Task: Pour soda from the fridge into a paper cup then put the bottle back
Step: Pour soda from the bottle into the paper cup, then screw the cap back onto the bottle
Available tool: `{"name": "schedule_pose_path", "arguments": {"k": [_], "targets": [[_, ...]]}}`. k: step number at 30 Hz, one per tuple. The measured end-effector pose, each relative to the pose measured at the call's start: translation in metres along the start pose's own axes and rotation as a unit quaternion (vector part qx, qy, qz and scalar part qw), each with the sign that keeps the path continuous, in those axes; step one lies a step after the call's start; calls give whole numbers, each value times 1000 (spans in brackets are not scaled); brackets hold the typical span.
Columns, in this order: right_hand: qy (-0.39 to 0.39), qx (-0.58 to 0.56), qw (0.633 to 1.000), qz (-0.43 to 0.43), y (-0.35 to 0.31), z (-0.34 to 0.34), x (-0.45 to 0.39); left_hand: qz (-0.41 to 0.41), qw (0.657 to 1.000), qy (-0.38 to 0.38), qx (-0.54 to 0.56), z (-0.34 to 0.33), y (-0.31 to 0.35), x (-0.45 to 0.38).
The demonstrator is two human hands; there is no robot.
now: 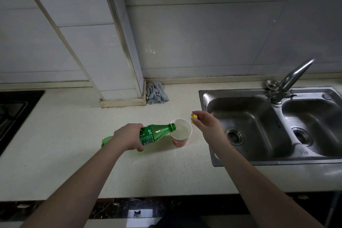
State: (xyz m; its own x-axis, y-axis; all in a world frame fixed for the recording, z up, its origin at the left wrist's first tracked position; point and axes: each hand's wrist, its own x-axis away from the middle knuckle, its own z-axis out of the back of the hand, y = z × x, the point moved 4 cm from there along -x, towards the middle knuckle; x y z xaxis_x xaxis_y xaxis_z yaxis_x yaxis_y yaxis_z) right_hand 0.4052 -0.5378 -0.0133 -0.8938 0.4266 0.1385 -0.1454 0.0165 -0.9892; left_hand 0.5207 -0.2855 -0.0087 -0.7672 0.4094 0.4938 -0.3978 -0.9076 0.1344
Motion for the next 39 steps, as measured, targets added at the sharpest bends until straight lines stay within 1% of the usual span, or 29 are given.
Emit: {"name": "schedule_pose_path", "arguments": {"k": [7,13,16,22,27,30,36,39], "targets": [[2,-3,1000,-2,1,1,1,-5,1000,2,10,0,2,0],[4,-9,1000,-3,1,2,4,-18,999,9,40,0,7,2],[-1,-3,1000,0,-2,2,5,-31,997,13,70,-2,10,2],[-12,-25,1000,-3,-5,0,4,-56,987,32,149,-3,17,8],[-45,-21,999,6,-13,-3,4,-92,969,51,222,0,27,19],[-65,-44,997,20,-24,-7,6,-100,959,57,257,0,32,25],[-102,-32,992,67,-47,-11,14,-116,956,61,263,0,37,31],[-120,14,989,84,-58,-12,15,-118,957,61,259,1,36,32]]}}
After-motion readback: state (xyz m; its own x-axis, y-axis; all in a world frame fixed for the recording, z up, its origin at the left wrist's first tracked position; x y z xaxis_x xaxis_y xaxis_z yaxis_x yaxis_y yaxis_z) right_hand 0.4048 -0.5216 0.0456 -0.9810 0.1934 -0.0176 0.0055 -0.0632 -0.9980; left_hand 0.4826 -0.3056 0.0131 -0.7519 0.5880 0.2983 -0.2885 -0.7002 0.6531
